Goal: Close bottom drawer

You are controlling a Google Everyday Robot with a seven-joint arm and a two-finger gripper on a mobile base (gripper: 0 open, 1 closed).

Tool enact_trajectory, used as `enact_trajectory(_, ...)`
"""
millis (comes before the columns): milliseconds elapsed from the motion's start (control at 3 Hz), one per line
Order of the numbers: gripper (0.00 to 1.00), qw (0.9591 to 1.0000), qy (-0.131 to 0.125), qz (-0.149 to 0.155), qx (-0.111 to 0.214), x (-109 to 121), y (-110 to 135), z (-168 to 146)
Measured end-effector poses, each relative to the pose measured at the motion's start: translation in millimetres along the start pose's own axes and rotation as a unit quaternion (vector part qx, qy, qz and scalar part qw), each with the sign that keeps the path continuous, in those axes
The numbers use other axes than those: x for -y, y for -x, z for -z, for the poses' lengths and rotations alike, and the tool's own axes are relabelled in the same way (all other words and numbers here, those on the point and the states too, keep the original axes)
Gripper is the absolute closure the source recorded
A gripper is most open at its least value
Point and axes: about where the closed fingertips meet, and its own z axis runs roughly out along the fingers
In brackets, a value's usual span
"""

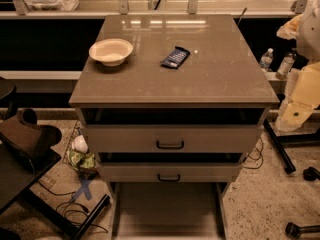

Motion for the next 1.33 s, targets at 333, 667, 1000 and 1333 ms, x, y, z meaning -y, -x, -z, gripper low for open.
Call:
enact_trajectory(333,0.00,1.0000,0.000,0.000,0.000,0.0,0.0,0.1)
enact_trajectory(667,0.00,0.9997,-0.005,-0.003,0.025,1.4,2.4,-22.3)
enact_trajectory(1000,0.00,0.9952,0.010,0.000,0.097,-36.1,-8.5,-91.9)
enact_trajectory(1333,0.00,0.9900,0.022,0.007,0.140,-77.7,-26.2,-159.2)
